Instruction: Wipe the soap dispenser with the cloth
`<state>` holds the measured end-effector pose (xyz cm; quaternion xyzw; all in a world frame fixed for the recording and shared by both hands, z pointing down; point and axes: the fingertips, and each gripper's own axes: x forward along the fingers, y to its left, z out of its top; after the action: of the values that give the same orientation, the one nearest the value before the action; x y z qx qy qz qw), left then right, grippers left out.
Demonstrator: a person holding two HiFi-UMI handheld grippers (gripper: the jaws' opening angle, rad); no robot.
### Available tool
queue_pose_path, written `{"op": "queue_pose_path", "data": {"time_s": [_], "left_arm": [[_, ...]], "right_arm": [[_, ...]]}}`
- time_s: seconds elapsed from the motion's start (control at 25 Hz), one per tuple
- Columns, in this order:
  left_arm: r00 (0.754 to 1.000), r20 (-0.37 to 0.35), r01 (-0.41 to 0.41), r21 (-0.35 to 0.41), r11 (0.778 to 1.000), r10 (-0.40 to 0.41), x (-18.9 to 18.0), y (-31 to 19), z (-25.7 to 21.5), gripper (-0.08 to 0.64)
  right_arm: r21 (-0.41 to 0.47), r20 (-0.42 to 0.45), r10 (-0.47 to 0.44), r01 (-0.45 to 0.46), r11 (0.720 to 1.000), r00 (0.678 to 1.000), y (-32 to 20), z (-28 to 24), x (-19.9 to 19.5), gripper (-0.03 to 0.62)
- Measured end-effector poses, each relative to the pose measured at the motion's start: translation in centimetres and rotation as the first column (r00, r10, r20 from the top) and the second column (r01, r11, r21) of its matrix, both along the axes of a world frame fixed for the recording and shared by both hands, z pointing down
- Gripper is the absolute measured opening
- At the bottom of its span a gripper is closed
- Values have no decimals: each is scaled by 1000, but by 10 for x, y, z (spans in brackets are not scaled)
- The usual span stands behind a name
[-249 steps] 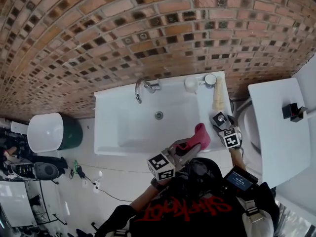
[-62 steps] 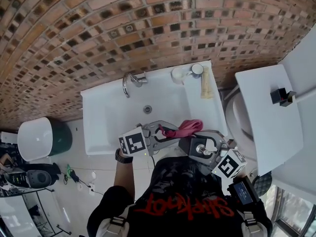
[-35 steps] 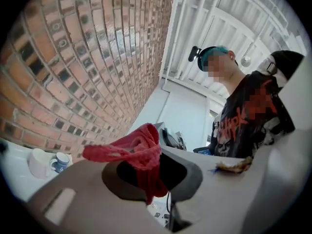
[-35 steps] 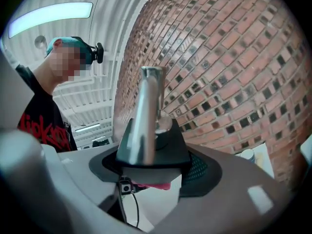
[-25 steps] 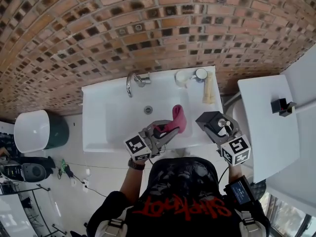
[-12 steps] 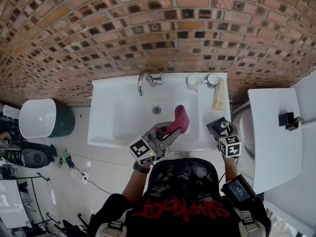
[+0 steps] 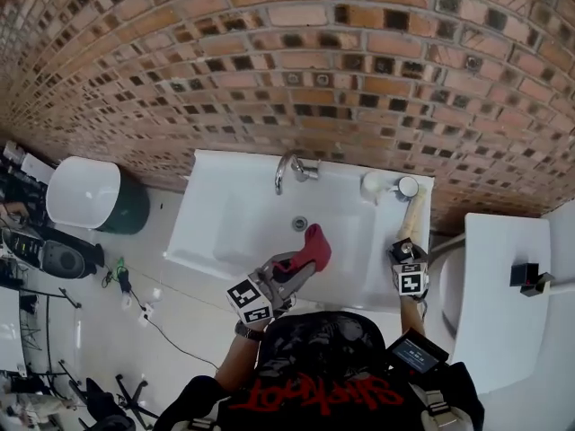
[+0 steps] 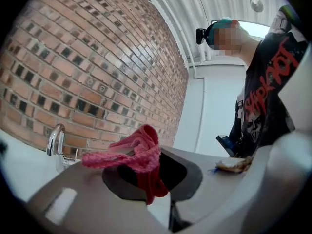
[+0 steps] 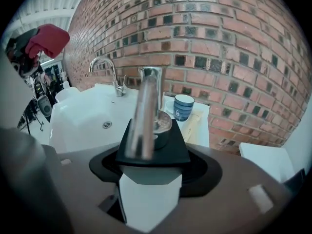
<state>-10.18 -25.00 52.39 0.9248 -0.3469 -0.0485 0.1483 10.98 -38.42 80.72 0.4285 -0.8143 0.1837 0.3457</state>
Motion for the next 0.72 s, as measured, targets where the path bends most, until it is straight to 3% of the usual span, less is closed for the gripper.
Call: {"op": "queue_pose_path", "data": {"time_s": [0.16,0.24,0.36,0.44,0.56,0.72], "left_arm": [[996,-85,31,-2,1000,-31,-10,0,-1,41],[995,-94,35,1,999,-35,-12,-2,-1,41],[995,-96,18,-2,1000,-19,-10,-7,0,41],[994,-108,-14,-1,1000,14,-6,-11,2,41],[991,-121,-58,3,998,58,0,-18,1,41],[992,-89,-88,29,996,90,12,-24,-4,41]], "right_arm": [[10,10,-21,21,1000,1000,-12,1,-5,310],[-1,2,-36,36,999,999,-12,-1,-9,308],[20,88,-30,29,999,996,-9,-17,-14,355],[67,161,-12,1,998,987,-6,-37,-10,392],[153,217,-12,-22,988,976,-1,-75,-6,393],[330,265,-46,-46,943,963,7,-144,-4,341]]}}
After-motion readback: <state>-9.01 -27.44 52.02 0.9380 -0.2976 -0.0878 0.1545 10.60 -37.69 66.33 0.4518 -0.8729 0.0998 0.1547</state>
